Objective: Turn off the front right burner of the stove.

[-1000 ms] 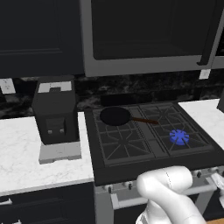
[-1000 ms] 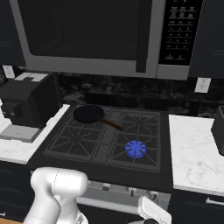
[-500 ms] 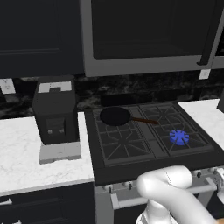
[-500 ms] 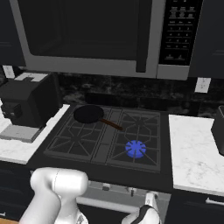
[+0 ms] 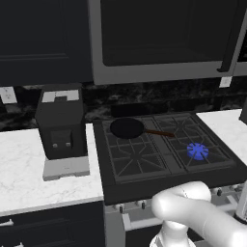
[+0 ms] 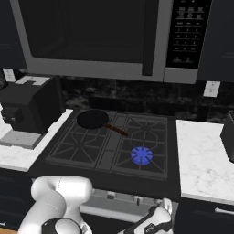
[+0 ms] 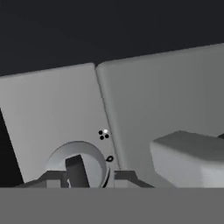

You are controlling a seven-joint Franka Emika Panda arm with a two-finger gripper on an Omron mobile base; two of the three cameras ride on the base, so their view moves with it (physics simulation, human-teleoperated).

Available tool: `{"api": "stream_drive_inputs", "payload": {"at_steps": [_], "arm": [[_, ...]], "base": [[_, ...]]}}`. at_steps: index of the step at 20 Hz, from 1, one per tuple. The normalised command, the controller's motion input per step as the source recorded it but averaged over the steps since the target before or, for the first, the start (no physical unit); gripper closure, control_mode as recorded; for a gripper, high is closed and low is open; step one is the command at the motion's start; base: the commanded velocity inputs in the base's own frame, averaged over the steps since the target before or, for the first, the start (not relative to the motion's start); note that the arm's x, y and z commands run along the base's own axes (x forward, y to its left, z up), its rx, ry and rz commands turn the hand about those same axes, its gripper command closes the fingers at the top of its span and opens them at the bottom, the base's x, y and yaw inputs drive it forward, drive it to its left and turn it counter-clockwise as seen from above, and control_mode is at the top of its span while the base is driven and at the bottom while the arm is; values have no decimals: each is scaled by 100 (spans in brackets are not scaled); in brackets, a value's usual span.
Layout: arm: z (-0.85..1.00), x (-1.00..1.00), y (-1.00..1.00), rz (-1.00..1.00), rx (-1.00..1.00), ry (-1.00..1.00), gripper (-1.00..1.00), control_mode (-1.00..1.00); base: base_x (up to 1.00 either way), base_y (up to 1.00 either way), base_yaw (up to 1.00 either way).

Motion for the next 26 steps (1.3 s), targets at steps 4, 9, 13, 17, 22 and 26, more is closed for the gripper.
{"api": "stream_drive_inputs", "payload": {"at_steps": [4, 9, 13, 17, 22, 26], "arm": [[27, 55, -7, -12, 69, 14, 100, -100], [32, 54, -14, -15, 64, 12, 100, -100], [28, 54, -24, -20, 64, 14, 100, -100], [18, 58, -29, -24, 63, 11, 100, -100], [0, 71, -25, -30, 56, 11, 100, -100], [7, 69, -24, -36, 60, 13, 100, -100]], "base": [[0, 0, 0], [0, 0, 0], [0, 0, 0], [0, 0, 0], [0, 0, 0], [0, 0, 0]]}}
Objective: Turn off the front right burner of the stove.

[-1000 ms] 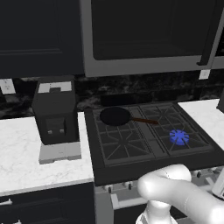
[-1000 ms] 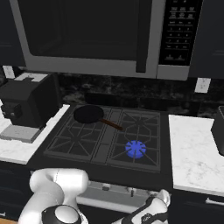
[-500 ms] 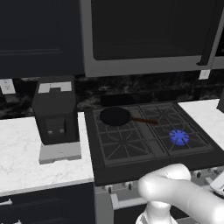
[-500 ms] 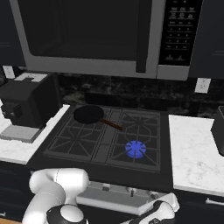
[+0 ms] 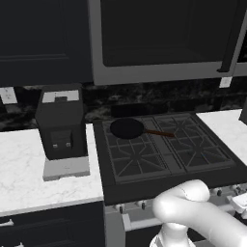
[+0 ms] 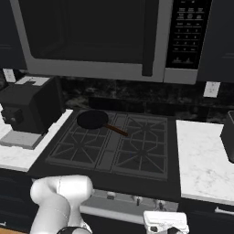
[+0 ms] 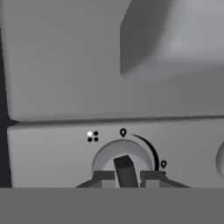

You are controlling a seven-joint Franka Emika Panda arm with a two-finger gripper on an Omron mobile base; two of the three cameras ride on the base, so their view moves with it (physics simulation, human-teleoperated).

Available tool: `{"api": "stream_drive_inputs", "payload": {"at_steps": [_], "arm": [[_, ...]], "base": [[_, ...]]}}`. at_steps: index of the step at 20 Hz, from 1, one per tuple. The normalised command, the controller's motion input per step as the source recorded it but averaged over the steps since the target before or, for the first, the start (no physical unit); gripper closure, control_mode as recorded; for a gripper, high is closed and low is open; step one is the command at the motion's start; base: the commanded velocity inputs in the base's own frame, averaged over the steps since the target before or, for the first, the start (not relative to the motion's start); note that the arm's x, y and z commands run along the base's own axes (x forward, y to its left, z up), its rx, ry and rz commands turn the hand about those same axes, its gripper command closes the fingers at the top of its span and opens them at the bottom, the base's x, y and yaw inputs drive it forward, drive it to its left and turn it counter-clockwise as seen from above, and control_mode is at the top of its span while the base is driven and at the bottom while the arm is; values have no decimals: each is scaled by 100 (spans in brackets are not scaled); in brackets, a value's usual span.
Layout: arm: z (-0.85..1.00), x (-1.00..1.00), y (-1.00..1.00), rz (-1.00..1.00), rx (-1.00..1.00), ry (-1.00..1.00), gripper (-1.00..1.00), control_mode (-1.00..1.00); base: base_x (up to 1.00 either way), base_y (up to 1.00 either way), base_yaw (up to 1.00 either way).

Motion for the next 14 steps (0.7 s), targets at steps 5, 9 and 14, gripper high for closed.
{"api": "stream_drive_inputs", "payload": {"at_steps": [5, 9, 14], "arm": [[25, 68, -25, -35, 53, 27, 100, -100], [0, 0, 1, 3, 1, 0, 100, -100], [0, 0, 0, 0, 0, 0, 100, -100]], "base": [[0, 0, 0], [0, 0, 0], [0, 0, 0]]}}
